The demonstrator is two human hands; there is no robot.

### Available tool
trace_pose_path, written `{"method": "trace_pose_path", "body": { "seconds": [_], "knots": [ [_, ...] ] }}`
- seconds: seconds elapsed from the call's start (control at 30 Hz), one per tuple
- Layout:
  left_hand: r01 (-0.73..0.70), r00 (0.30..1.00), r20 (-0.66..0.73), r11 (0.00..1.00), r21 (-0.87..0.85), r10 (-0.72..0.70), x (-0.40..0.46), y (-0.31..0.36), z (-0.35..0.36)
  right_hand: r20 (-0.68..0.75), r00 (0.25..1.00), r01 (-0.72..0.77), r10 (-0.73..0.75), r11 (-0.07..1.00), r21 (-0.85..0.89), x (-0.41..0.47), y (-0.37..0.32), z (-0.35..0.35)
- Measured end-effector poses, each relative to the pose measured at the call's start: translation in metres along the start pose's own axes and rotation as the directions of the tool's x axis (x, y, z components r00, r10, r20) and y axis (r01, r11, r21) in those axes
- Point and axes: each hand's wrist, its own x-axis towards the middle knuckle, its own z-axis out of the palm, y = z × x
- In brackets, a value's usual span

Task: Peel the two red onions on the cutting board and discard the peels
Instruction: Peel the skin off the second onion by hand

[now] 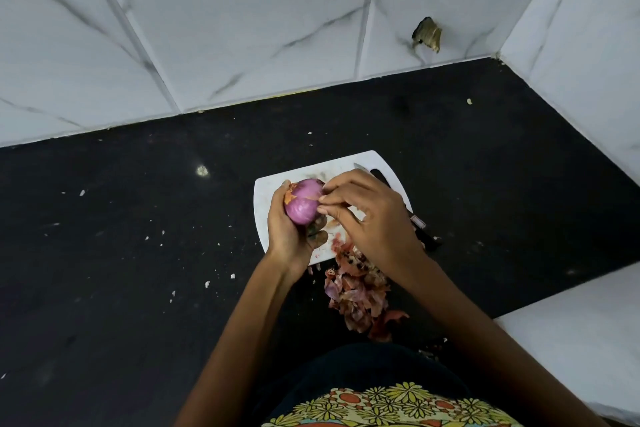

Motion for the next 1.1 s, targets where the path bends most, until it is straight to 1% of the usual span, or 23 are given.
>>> {"method": "trace_pose_path", "body": {
  "seconds": [0.13,0.3,0.43,0.53,0.7,0.87,1.0,1.1],
  "knots": [
    [-0.021,1.0,0.017,1.0,0.001,0.021,-0.0002,0.0011,0.0002,-0.017,0.996,-0.085,0.086,0.995,0.049,-0.0012,-0.0009,-0.0007],
    [-0.031,0.999,-0.009,0.999,-0.013,0.031,-0.0011,0.0028,0.0021,-0.028,0.994,-0.1,0.101,0.994,0.039,-0.0026,0.0008,0.0021],
    [-0.028,0.999,-0.039,0.999,-0.022,0.028,-0.0011,0.0023,0.0021,-0.037,0.996,-0.082,0.082,0.997,0.009,-0.0026,0.0009,0.0033],
    [-0.04,0.999,-0.029,0.999,-0.02,0.04,-0.0016,0.0019,0.0018,-0.029,0.996,-0.083,0.083,0.996,0.013,-0.0025,0.0,0.0036],
    [-0.062,0.998,-0.031,0.998,-0.012,0.061,-0.0008,0.002,0.0019,-0.024,0.988,-0.147,0.15,0.984,0.096,-0.0026,-0.0001,0.001],
    [-0.055,0.996,-0.066,0.998,-0.023,0.054,-0.0006,0.002,0.0028,-0.038,0.99,-0.13,0.132,0.989,0.066,-0.0034,0.0001,0.0033],
    [-0.064,0.997,-0.053,0.997,-0.032,0.062,-0.0028,0.001,0.0037,-0.062,0.991,-0.118,0.121,0.992,0.044,-0.0043,0.0017,0.0047],
    [-0.08,0.996,-0.04,0.997,-0.014,0.079,-0.0039,0.0011,0.004,-0.053,0.992,-0.111,0.113,0.993,0.038,-0.0047,0.0009,0.005]
  ]
}}
